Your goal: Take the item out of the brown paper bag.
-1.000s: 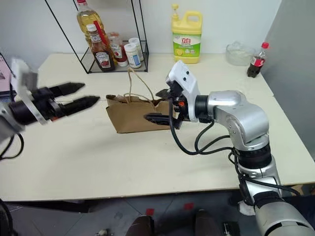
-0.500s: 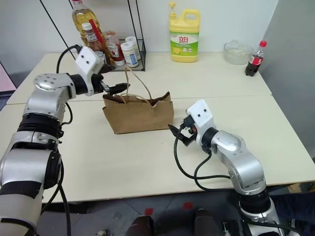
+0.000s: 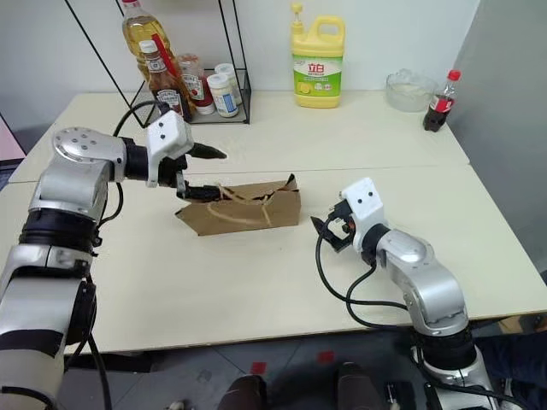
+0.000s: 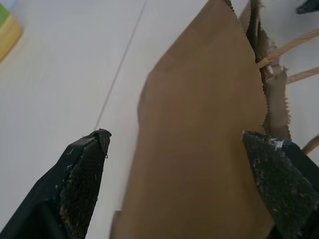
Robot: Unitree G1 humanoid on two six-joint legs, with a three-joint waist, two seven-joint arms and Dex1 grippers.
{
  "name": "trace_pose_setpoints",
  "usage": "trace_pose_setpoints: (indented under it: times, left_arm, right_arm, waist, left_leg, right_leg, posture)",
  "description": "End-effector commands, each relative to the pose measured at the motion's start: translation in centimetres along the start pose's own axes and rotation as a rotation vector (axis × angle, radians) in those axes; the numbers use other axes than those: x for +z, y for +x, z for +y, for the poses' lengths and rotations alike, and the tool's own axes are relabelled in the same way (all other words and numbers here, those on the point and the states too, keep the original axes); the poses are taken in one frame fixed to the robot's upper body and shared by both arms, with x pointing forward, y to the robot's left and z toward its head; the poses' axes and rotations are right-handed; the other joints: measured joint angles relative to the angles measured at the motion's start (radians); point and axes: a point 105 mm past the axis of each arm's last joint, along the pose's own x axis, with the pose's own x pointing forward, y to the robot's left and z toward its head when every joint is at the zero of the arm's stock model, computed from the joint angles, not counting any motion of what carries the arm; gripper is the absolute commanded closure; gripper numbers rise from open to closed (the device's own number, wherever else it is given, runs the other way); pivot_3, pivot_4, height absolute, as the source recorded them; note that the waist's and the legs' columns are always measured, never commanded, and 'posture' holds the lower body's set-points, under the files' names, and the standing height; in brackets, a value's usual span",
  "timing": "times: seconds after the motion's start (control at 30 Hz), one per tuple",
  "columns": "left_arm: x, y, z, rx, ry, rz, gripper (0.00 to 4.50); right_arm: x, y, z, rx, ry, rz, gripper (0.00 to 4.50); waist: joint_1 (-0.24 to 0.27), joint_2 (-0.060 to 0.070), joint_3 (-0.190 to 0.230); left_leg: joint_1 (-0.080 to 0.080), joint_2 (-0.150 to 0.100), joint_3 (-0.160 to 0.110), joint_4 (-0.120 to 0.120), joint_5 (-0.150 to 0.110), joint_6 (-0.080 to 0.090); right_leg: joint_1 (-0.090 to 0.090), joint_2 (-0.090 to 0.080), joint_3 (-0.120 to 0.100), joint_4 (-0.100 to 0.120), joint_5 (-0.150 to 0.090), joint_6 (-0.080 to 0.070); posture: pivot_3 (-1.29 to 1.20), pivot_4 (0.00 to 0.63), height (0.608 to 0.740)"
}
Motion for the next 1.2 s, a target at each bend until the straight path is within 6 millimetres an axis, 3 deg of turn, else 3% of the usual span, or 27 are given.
trace_pose_setpoints:
  times: [0.03, 0.2, 0.43, 1.2]
  left_arm:
    - [1.5, -1.0, -1.4, -0.024, 0.034, -0.011, 0.00]
    - [1.4, -1.4, -3.3, -0.059, 0.031, 0.016, 0.00]
    - [1.6, -1.8, -4.2, -0.082, 0.024, 0.021, 0.00]
    - [-1.4, 0.0, -11.3, -0.322, -0.145, 0.075, 0.00]
  right_arm:
    - [1.3, 0.0, -0.4, -0.010, -0.026, -0.057, 0.04]
    - [1.4, 0.3, -0.5, 0.002, -0.028, -0.064, 0.04]
    - [1.6, 0.6, -0.8, 0.005, -0.036, -0.066, 0.04]
    - [1.5, 0.6, -1.8, -0.024, -0.048, -0.065, 0.04]
  waist:
    - [0.000, 0.000, 0.000]
    - [0.003, 0.000, 0.000]
    - [0.003, 0.000, 0.000]
    - [0.003, 0.000, 0.000]
  left_leg:
    - [0.000, 0.000, 0.000, 0.000, 0.000, 0.000]
    - [0.000, 0.000, 0.000, 0.001, -0.002, 0.003]
    - [0.000, 0.000, 0.000, 0.001, -0.002, 0.003]
    - [0.001, 0.000, 0.000, 0.001, -0.002, 0.004]
  right_leg:
    - [0.000, 0.000, 0.000, 0.000, 0.000, 0.000]
    - [0.000, 0.000, 0.000, 0.001, 0.000, 0.000]
    - [0.000, 0.000, 0.000, 0.002, 0.000, 0.000]
    - [0.000, 0.000, 0.001, 0.002, 0.000, 0.000]
  posture:
    - [0.00, 0.150, 0.740]
    - [0.00, 0.150, 0.740]
    - [0.00, 0.150, 0.740]
    - [0.00, 0.150, 0.740]
